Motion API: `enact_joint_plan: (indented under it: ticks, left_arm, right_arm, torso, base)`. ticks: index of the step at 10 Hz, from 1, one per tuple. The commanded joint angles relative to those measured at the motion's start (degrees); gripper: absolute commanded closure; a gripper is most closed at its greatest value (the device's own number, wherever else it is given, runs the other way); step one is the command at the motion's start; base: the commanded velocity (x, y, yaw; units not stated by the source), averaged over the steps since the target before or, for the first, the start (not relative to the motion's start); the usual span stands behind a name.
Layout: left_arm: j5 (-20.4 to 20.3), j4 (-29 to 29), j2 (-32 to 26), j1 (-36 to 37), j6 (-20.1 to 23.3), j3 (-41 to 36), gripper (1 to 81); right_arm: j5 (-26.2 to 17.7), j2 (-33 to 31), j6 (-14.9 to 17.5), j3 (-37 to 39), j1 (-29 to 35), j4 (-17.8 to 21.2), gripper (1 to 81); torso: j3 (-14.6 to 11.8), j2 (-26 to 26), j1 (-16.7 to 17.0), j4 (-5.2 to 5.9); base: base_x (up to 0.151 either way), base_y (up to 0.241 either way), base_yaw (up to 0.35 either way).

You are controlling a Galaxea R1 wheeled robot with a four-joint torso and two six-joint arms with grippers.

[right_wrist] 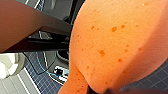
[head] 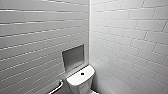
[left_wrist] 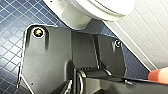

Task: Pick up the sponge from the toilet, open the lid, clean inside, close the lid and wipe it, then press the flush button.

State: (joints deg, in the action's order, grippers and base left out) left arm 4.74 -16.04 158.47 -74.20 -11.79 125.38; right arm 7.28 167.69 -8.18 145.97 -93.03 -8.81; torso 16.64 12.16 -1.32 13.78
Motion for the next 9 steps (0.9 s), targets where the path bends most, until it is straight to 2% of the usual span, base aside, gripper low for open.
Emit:
enact_joint_plan:
  ticks: [1, 5, 8, 9]
  left_arm:
    - [2.64, 2.07, -9.29, 6.38, 0.02, -12.58, 1.0]
    - [3.52, 2.94, -17.73, 15.17, 0.01, -27.54, 1.0]
    - [3.7, 7.5, -22.39, 23.34, 0.01, -34.31, 1.0]
    - [3.7, 9.26, -24.06, 26.84, 0.01, -36.77, 1.0]
  right_arm:
    - [-2.98, -0.05, 0.18, -0.96, 1.14, -0.85, 81.1]
    - [-2.71, 0.03, 0.1, -1.66, 0.95, -1.03, 81.1]
    - [-2.71, 0.21, 0.09, -1.66, 0.95, -1.12, 81.1]
    - [-2.71, 0.21, 0.18, -1.75, 1.13, -1.12, 81.1]
  torso:
    - [0.0, 0.0, 0.0, 0.0]
    - [0.0, 0.0, 0.0, 0.0]
    - [0.0, 0.0, 0.0, 0.0]
    - [1.2, 0.0, 0.0, 0.0]
  base:
    - [0.0, 0.0, 0.0]
    - [0.0, 0.0, 0.0]
    - [0.0, 0.0, 0.0]
    - [0.0, 0.0, 0.0]
